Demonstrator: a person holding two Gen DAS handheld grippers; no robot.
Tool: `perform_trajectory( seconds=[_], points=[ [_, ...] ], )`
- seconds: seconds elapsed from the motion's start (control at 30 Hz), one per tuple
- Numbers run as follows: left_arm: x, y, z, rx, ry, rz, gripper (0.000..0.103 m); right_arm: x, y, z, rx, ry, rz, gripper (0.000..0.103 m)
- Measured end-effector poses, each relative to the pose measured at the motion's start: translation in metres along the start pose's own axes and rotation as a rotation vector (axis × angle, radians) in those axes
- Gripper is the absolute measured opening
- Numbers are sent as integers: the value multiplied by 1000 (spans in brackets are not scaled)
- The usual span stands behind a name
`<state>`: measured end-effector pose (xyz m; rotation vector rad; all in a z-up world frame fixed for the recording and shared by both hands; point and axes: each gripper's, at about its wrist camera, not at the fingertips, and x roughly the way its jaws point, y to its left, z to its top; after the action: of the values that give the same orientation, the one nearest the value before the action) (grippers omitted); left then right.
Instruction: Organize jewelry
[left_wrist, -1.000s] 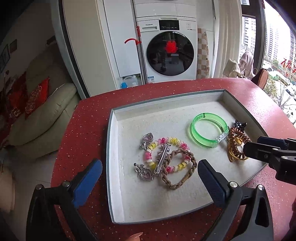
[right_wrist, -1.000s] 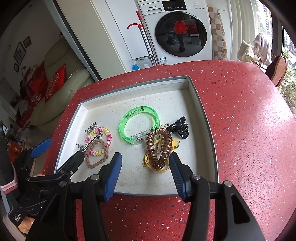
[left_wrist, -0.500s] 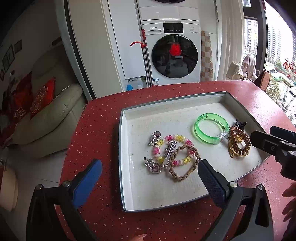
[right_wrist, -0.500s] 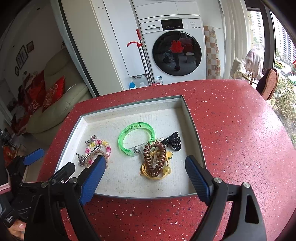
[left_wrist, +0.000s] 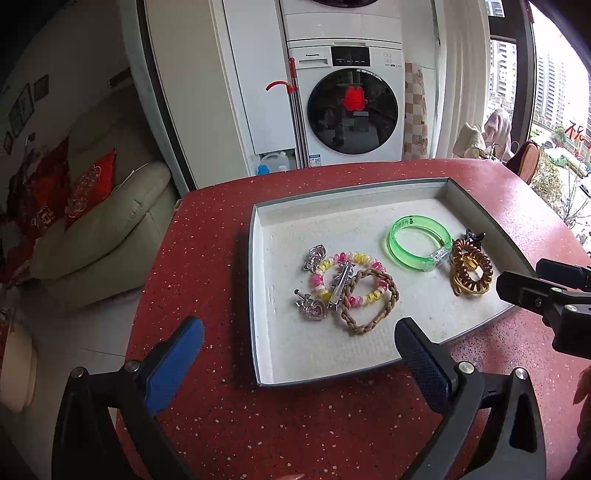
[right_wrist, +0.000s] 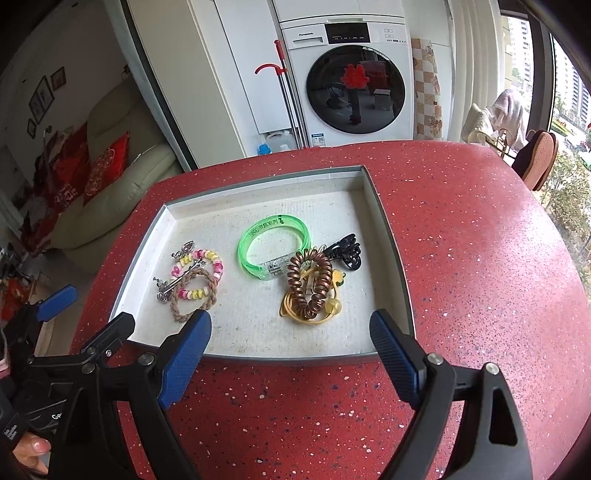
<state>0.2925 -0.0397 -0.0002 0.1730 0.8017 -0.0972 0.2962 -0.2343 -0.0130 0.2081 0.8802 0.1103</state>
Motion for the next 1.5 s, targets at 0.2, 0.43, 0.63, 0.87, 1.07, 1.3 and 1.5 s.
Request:
perform_trajectory(
  seconds=[0.2, 0.43, 0.63, 0.87, 1.07, 1.3, 1.5],
  points=[
    [-18, 3, -15, -45, -20, -10, 103, -18, 3, -13, -11, -59, -32, 90],
    [-40, 4, -35, -114, -64, 0, 103, -41, 6, -29, -31, -145, -70, 90],
    [-56, 3, -49, -160, -113, 29, 103, -59, 13, -40, -75, -214, -110, 90],
    [-63, -1, -53, -156, -120, 23, 103, -69, 14, -48, -87, -237, -117, 90],
    [-69, -5, -57, -150, -128, 30, 103, -73, 14, -55, -93, -245, -140, 90],
    [-72, -4, -60, -166, -129, 44, 103, -78, 18, -58, -117, -261, -161, 90],
    [-71, -4, -63, -158, -122, 52, 103, -78, 19, -59, -115, -258, -159, 90]
  ],
)
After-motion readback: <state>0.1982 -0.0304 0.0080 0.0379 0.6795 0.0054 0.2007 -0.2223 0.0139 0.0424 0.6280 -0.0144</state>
